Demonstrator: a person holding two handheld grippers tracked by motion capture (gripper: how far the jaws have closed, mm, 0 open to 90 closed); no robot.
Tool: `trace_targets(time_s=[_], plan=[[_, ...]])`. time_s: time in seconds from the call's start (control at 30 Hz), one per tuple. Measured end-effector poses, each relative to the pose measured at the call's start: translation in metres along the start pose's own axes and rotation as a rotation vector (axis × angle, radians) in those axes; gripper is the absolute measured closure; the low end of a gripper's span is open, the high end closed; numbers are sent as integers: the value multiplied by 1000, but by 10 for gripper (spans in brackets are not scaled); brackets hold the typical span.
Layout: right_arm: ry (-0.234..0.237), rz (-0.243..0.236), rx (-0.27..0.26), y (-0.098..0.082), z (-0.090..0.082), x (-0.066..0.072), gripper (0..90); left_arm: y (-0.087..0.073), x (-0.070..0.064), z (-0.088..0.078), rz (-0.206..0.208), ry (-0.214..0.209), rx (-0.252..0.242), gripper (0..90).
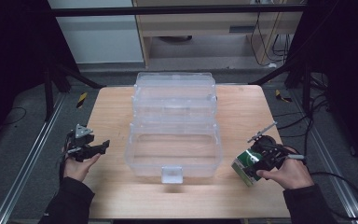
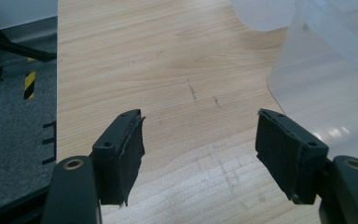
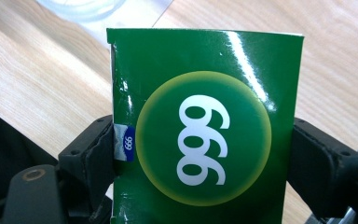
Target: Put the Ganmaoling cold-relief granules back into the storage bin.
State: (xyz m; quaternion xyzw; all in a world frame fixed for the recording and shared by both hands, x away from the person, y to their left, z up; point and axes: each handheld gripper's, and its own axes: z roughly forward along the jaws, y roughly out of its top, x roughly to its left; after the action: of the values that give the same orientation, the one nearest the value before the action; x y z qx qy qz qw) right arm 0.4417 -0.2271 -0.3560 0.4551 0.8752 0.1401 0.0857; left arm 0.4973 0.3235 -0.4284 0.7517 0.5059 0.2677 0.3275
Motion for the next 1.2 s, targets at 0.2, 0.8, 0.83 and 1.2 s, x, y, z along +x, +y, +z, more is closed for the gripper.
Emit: trace_targets(time_s=[0.2,0.8,0.83,1.2], plan=[[-12,6,-25,5,-13,-1,178,0,0,0,0,0,1,315],[-37,-63,-100,34,-45,4,178,0,-2,2,6,-5,10,314],[-42,-68,-102,37,-47,4,178,0,-2,2,7,-5,11,314],[-23,-142,-110,61,-53,13,178,0,-2,2,7,-6,11,314]])
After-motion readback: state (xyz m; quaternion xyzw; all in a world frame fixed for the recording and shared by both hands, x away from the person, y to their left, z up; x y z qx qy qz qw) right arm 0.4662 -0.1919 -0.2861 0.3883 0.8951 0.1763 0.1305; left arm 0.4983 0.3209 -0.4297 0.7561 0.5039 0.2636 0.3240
